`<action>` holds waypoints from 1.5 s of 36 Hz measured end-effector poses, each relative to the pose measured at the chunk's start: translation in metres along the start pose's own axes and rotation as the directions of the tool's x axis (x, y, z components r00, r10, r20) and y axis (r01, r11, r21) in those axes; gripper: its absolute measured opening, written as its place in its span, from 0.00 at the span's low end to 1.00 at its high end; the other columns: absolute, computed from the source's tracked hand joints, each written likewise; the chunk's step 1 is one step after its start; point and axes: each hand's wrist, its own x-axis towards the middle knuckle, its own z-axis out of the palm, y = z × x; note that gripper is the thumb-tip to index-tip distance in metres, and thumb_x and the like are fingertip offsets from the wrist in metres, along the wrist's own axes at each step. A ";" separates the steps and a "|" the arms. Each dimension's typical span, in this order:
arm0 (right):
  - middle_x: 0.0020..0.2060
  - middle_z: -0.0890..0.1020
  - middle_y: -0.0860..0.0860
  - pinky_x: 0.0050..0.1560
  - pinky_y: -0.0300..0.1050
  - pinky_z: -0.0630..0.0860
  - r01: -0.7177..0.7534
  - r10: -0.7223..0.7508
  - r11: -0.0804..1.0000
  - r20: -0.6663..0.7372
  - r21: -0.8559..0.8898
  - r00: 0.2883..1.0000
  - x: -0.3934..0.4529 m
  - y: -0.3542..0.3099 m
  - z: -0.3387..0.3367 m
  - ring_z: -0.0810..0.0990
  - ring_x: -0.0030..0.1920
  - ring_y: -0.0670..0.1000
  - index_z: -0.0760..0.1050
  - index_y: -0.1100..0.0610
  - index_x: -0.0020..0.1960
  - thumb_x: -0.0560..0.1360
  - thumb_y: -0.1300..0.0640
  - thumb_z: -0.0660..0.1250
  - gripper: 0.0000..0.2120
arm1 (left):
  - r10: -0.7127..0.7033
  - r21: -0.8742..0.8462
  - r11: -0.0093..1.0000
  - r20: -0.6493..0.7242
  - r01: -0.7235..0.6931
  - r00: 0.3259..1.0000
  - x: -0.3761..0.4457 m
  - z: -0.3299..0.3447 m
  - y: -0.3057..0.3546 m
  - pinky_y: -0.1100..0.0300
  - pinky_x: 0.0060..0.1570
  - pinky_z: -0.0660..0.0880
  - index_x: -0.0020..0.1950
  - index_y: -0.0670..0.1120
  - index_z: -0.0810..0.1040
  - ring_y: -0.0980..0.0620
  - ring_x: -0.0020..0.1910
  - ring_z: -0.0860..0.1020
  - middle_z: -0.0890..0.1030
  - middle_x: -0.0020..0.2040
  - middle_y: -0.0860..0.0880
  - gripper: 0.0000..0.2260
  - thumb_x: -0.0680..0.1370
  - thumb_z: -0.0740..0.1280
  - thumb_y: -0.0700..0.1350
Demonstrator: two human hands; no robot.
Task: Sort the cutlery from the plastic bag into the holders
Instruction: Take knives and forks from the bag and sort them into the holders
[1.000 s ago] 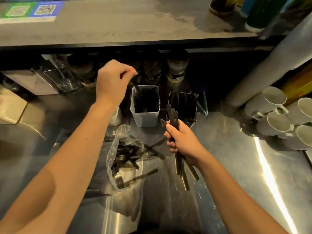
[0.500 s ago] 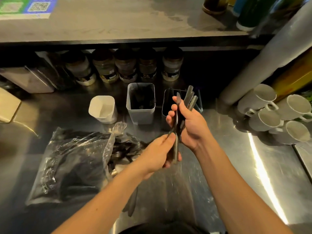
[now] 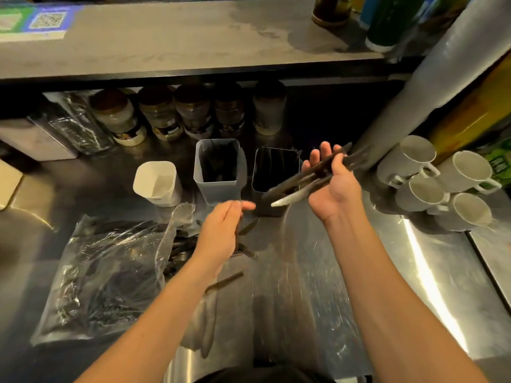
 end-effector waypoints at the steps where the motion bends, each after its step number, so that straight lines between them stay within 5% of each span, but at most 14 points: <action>1: 0.40 0.86 0.48 0.47 0.48 0.79 0.020 -0.019 1.000 -0.021 0.019 1.000 0.005 -0.003 0.002 0.85 0.38 0.49 0.74 0.51 0.54 0.86 0.53 0.55 0.09 | 0.036 -0.001 0.999 -0.047 -0.036 0.998 0.009 0.003 0.004 0.63 0.49 0.71 0.53 0.56 0.82 0.61 0.47 0.74 0.77 0.49 0.56 0.14 0.86 0.56 0.47; 8: 0.42 0.82 0.52 0.50 0.49 0.78 0.095 -0.095 0.995 0.022 0.001 0.995 0.038 0.000 0.027 0.82 0.41 0.52 0.71 0.55 0.55 0.85 0.59 0.56 0.06 | 0.282 0.068 0.959 -0.113 -0.275 0.953 0.080 0.028 0.044 0.73 0.41 0.71 0.52 0.52 0.78 0.65 0.41 0.75 0.79 0.45 0.55 0.05 0.82 0.65 0.43; 13: 0.48 0.86 0.54 0.64 0.53 0.78 0.225 -0.202 0.946 0.120 -0.232 0.972 0.050 0.019 0.034 0.85 0.52 0.55 0.73 0.58 0.56 0.84 0.64 0.60 0.05 | 0.242 0.258 0.938 -0.005 -0.232 0.970 0.116 0.043 0.040 0.62 0.52 0.76 0.54 0.52 0.79 0.56 0.50 0.78 0.81 0.52 0.52 0.05 0.81 0.66 0.44; 16: 0.51 0.86 0.54 0.66 0.51 0.76 0.255 -0.196 0.886 0.185 -0.388 0.963 0.053 0.027 0.028 0.84 0.57 0.54 0.77 0.58 0.53 0.81 0.66 0.65 0.06 | 0.214 0.364 0.903 0.074 -0.227 0.974 0.120 0.046 0.037 0.70 0.47 0.71 0.62 0.51 0.77 0.57 0.51 0.76 0.79 0.55 0.55 0.10 0.82 0.64 0.44; 19: 0.52 0.86 0.55 0.61 0.46 0.78 0.278 -0.175 0.795 0.235 -0.539 0.956 0.054 0.034 0.020 0.84 0.58 0.51 0.79 0.59 0.51 0.78 0.67 0.69 0.06 | 0.192 0.391 0.895 0.093 -0.213 0.977 0.117 0.046 0.036 0.73 0.43 0.67 0.66 0.51 0.74 0.60 0.51 0.74 0.76 0.55 0.58 0.12 0.82 0.64 0.44; 23: 0.50 0.87 0.52 0.60 0.48 0.80 0.286 -0.156 0.727 0.256 -0.624 0.954 0.054 0.042 0.011 0.85 0.56 0.49 0.78 0.59 0.53 0.80 0.66 0.66 0.05 | 0.194 0.378 0.902 0.074 -0.207 0.978 0.113 0.043 0.031 0.66 0.53 0.73 0.67 0.51 0.74 0.57 0.56 0.76 0.79 0.58 0.55 0.13 0.82 0.64 0.44; 32: 0.52 0.86 0.55 0.61 0.47 0.79 0.256 -0.145 0.774 0.231 -0.580 0.962 0.053 0.039 0.010 0.85 0.56 0.50 0.78 0.59 0.53 0.80 0.66 0.67 0.04 | 0.249 0.362 0.885 0.161 -0.292 0.955 0.105 0.044 0.030 0.60 0.59 0.75 0.71 0.52 0.70 0.56 0.58 0.76 0.77 0.63 0.54 0.20 0.80 0.69 0.46; 36: 0.53 0.86 0.55 0.52 0.39 0.80 0.228 -0.117 0.766 0.219 -0.601 0.969 0.053 0.035 0.008 0.85 0.55 0.49 0.76 0.66 0.59 0.80 0.65 0.66 0.09 | 0.280 0.410 0.863 0.101 -0.296 0.955 0.099 0.051 0.029 0.60 0.54 0.75 0.66 0.51 0.72 0.56 0.54 0.77 0.77 0.59 0.53 0.15 0.80 0.68 0.48; 39: 0.55 0.85 0.54 0.57 0.40 0.79 0.234 -0.072 0.677 0.254 -0.698 0.965 0.056 0.036 0.004 0.84 0.57 0.48 0.76 0.62 0.60 0.81 0.67 0.63 0.09 | 0.327 0.452 0.847 -0.031 -0.278 0.945 0.080 0.049 0.019 0.55 0.41 0.76 0.53 0.50 0.72 0.52 0.42 0.78 0.78 0.44 0.53 0.04 0.81 0.64 0.49; 41: 0.57 0.84 0.54 0.63 0.45 0.78 0.238 -0.006 0.571 0.286 -0.786 0.958 0.057 0.038 0.003 0.82 0.60 0.48 0.75 0.60 0.61 0.79 0.67 0.66 0.11 | 0.290 0.594 0.761 0.048 -0.260 0.956 0.060 0.051 0.000 0.49 0.40 0.76 0.51 0.48 0.70 0.46 0.41 0.79 0.80 0.42 0.48 0.07 0.81 0.62 0.51; 45: 0.60 0.81 0.49 0.62 0.39 0.76 0.325 0.029 0.348 0.356 -0.880 0.934 0.056 0.043 0.004 0.79 0.60 0.43 0.74 0.53 0.60 0.79 0.63 0.68 0.12 | -0.194 0.924 0.308 0.294 -0.227 0.936 0.018 0.065 -0.065 0.48 0.54 0.75 0.65 0.43 0.70 0.39 0.59 0.79 0.79 0.59 0.40 0.23 0.81 0.59 0.61; 47: 0.58 0.81 0.46 0.57 0.31 0.74 0.372 -0.029 0.312 0.383 -0.874 0.923 0.053 0.043 0.006 0.78 0.58 0.39 0.74 0.52 0.60 0.80 0.63 0.66 0.10 | -0.341 0.937 0.201 0.342 -0.287 0.876 0.000 0.071 -0.098 0.49 0.59 0.74 0.69 0.41 0.67 0.41 0.63 0.77 0.78 0.64 0.41 0.29 0.80 0.62 0.63; 50: 0.57 0.80 0.45 0.56 0.29 0.72 0.426 -0.058 0.201 0.423 -0.882 0.904 0.050 0.043 0.007 0.77 0.56 0.38 0.76 0.55 0.63 0.83 0.62 0.61 0.11 | -0.318 0.945 0.202 0.313 -0.259 0.895 -0.021 0.075 -0.124 0.53 0.55 0.76 0.67 0.44 0.66 0.43 0.61 0.79 0.78 0.61 0.43 0.23 0.80 0.67 0.55; 54: 0.67 0.77 0.48 0.69 0.42 0.69 0.437 0.064 -0.023 0.435 -0.899 0.898 0.044 0.041 0.003 0.74 0.67 0.47 0.75 0.54 0.68 0.84 0.60 0.57 0.15 | -0.254 0.944 0.249 0.279 -0.216 0.926 -0.028 0.078 -0.136 0.56 0.51 0.78 0.63 0.46 0.69 0.47 0.56 0.81 0.79 0.58 0.45 0.13 0.81 0.67 0.44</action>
